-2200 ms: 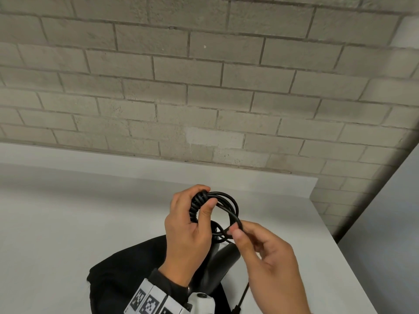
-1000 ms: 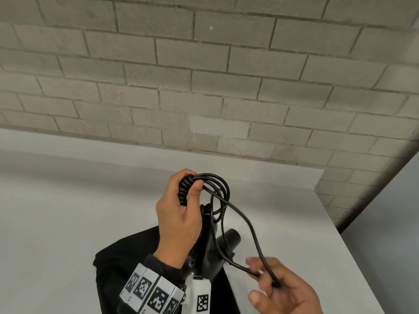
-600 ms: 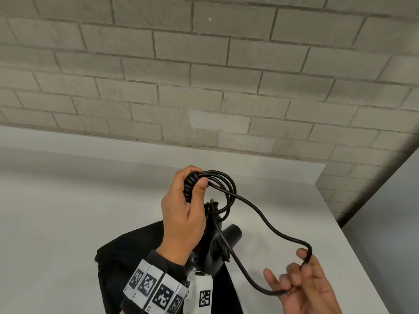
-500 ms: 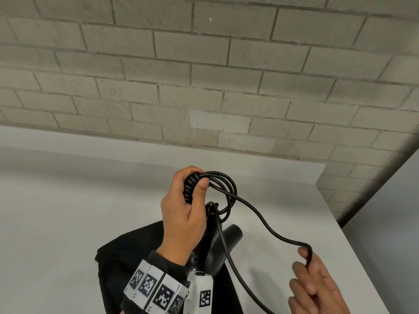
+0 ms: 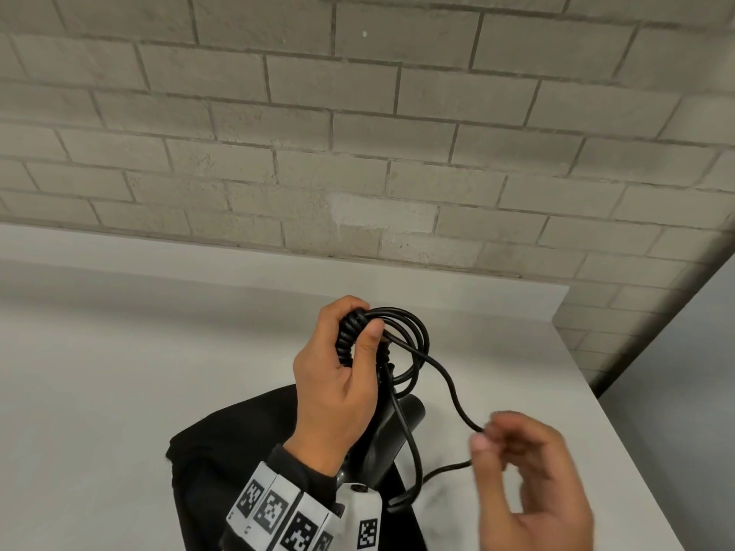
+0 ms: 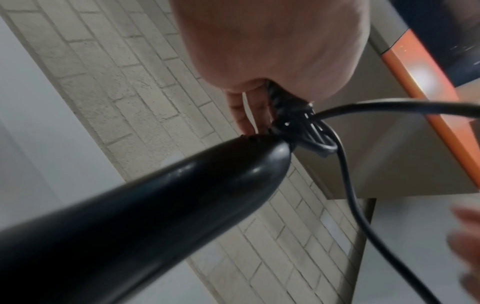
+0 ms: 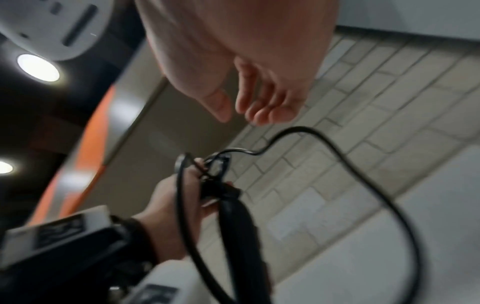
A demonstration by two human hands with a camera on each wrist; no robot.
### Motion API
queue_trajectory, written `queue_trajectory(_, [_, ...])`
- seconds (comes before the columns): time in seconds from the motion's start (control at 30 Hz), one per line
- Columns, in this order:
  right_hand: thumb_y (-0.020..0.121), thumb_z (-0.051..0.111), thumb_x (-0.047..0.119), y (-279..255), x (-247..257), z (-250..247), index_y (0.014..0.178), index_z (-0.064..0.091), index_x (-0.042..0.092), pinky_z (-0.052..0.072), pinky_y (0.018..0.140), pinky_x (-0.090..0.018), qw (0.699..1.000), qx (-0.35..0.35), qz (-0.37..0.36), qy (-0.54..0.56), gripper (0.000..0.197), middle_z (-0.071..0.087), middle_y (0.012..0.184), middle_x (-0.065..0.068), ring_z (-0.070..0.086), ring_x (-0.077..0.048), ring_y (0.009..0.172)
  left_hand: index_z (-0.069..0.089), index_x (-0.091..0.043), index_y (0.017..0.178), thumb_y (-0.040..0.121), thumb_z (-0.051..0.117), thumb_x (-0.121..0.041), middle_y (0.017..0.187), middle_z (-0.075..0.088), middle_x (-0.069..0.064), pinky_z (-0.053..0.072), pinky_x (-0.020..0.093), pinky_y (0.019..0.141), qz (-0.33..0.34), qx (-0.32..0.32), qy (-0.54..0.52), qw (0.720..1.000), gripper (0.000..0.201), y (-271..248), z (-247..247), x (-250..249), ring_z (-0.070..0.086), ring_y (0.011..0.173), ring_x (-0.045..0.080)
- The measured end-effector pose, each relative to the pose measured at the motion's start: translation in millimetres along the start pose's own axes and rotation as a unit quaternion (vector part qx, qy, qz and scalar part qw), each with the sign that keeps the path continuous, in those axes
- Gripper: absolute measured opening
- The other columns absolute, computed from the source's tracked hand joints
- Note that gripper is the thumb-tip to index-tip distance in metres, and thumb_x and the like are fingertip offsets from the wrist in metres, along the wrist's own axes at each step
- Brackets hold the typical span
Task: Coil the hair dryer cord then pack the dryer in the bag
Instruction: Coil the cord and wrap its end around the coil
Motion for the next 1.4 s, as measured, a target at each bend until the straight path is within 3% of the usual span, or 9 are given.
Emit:
queue_trajectory(0.1, [0.07,0.074,0.054,-8.9,20.0,23.6,0.094,0.065,0.035,0.05,0.066,-0.018,0.987,0.152,0.03,0.04,0.031,0.07,0.079,0.006,0.064,-0.013,0.07,0.051,-0.036,0.107,0.093,0.053,-0.033,0.089,0.065,-0.019,0.045,0.006,0.067,0.014,0.004,0.012,1.0,0.015,-1.4,1.8,-3.1,0.064,0.075,0.0])
queue_trajectory(0.23, [0.092,0.061,0.018,-5.9,21.6,37.7,0.092,0.07,0.035,0.045,0.048,-0.023,0.924,0.316,0.162,0.145,0.019,0.068,0.067,-0.008,0.055,-0.015,0.047,0.051,-0.038,0.107,0.093,0.052,-0.036,0.09,0.065,-0.011,0.049,0.012,0.065,0.01,0.006,0.013,1.0,0.014,-2.4,0.8,-4.4,0.066,0.074,0.005])
queue_trajectory(0.5, [0.069,0.063,0.073,13.7,3.4,-1.7,0.093,0.075,0.023,0.041,0.047,-0.023,0.95,0.265,0.083,0.145,0.057,0.064,0.068,-0.013,0.049,-0.019,0.046,0.057,-0.031,0.109,0.094,0.051,-0.038,0.09,0.065,-0.012,0.048,0.018,0.074,0.006,0.016,0.03,0.999,0.018,-5.0,2.4,-1.7,0.063,0.085,0.009])
queue_trajectory(0.67, [0.078,0.068,0.032,24.5,-15.8,-35.3,0.086,0.077,0.029,0.048,0.06,-0.019,0.949,0.298,0.047,0.092,0.012,0.068,0.071,-0.002,0.06,-0.013,0.058,0.056,-0.04,0.104,0.095,0.052,-0.035,0.092,0.064,-0.012,0.049,0.016,0.073,-0.004,0.012,0.008,1.0,0.011,4.8,-5.1,0.2,0.063,0.083,0.009])
queue_trajectory(0.77, [0.072,0.058,0.004,28.9,-41.2,-51.3,0.076,0.075,0.034,0.053,0.066,-0.02,0.95,0.311,0.013,0.003,0.035,0.07,0.073,0.004,0.066,-0.013,0.069,0.056,-0.039,0.103,0.095,0.052,-0.035,0.089,0.063,-0.011,0.047,0.014,0.07,-0.003,0.017,0.005,1.0,0.01,4.1,-5.8,-1.5,0.061,0.079,0.01])
queue_trajectory(0.93, [0.076,0.055,0.033,22.2,-60.7,-46.0,0.084,0.067,0.048,0.04,0.075,-0.003,0.95,0.245,-0.081,-0.178,0.02,0.064,0.08,0.022,0.054,0.002,0.083,0.057,-0.033,0.103,0.095,0.052,-0.033,0.085,0.061,-0.012,0.044,0.012,0.068,0.003,0.032,-0.001,0.999,0.009,0.6,-1.0,-3.5,0.06,0.075,0.009])
queue_trajectory(1.17, [0.076,0.062,0.026,27.1,6.7,-10.5,0.07,0.062,0.015,0.039,0.073,-0.009,0.973,0.014,-0.181,-0.143,0.013,0.058,0.073,-0.005,0.053,-0.014,0.072,0.056,-0.033,0.1,0.095,0.052,-0.035,0.077,0.057,-0.015,0.039,0.008,0.063,-0.003,0.026,0.007,1.0,0.007,-1.1,-0.9,-4.7,0.054,0.065,0.005])
queue_trajectory(1.3, [0.08,0.05,0.054,34.7,26.8,-3.8,0.043,0.041,0.017,0.033,0.043,-0.01,0.976,0.14,-0.058,-0.159,0.053,0.037,0.038,0.003,0.042,-0.008,0.042,0.056,-0.031,0.101,0.095,0.052,-0.036,0.079,0.058,-0.014,0.04,0.009,0.064,-0.007,0.021,0.017,1.0,0.009,-0.4,-3.0,-3.6,0.055,0.068,0.007])
queue_trajectory(1.4, [0.087,0.037,0.067,39.9,30.5,-2.4,0.041,0.049,0.004,0.043,0.052,-0.016,0.895,0.358,0.113,-0.241,0.079,0.051,0.038,-0.005,0.05,-0.009,0.04,0.055,-0.03,0.103,0.095,0.052,-0.035,0.08,0.058,-0.014,0.04,0.009,0.065,-0.008,0.006,0.03,1.0,0.01,1.4,-5.5,-1.6,0.056,0.07,0.008])
Point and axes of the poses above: each hand's wrist, its own y-axis towards the middle knuckle, its own z-axis out of the palm, x = y × z, the point moved 2 cm from there along y, towards the middle knuckle
